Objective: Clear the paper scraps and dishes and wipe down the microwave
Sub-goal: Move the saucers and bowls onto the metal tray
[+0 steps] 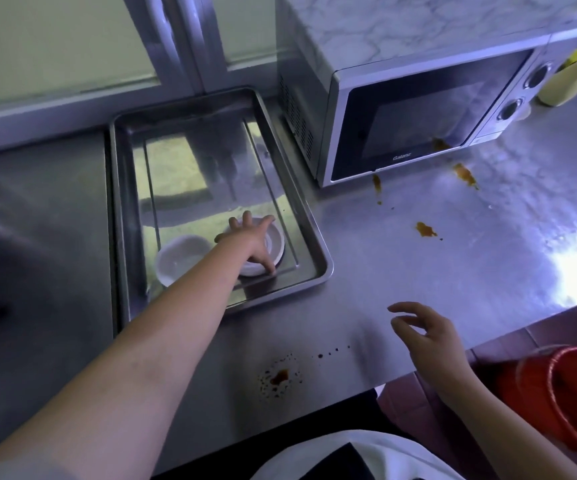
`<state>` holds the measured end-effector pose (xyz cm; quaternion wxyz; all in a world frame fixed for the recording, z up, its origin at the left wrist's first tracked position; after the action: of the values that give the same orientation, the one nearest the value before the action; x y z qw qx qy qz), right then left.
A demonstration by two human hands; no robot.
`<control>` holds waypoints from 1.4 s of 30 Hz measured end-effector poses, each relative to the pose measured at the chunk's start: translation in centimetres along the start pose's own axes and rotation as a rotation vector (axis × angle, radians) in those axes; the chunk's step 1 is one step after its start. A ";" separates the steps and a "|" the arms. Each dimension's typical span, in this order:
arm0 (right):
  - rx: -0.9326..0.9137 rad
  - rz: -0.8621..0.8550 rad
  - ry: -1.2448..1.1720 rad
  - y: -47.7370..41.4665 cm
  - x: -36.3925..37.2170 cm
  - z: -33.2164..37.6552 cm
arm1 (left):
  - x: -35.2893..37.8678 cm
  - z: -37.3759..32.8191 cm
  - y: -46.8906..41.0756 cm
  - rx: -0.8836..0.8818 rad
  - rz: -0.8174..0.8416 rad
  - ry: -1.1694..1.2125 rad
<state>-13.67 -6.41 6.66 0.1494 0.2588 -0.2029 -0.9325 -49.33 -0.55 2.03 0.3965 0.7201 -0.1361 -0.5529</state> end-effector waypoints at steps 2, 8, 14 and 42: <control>-0.008 0.008 -0.021 0.0 -0.4 0.0 | -0.2 -0.3 0.3 -0.013 0.008 0.003; -0.020 -0.054 -0.133 0.8 -5.0 -1.1 | -1.4 -5.3 4.2 0.207 -0.384 0.610; -0.042 -0.084 -0.341 -0.1 -11.6 -3.8 | 3.7 -16.3 10.3 0.382 -0.249 1.201; -0.100 -0.246 -0.364 -13.0 -52.3 -14.8 | 0.3 -59.0 4.4 0.396 -0.177 0.791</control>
<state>35.10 20.53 11.18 0.0082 0.1015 -0.1469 -0.9839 5.18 21.23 9.38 0.2237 0.9470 -0.0151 -0.2302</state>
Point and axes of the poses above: each hand's wrist, its own y-axis away from the middle knuckle, its own x-axis out of the palm, z = x × y, the point moved 6 cm from there along -y, towards the middle knuckle, and after that the axes turned 7 degrees about z, right-handed, at the moved point
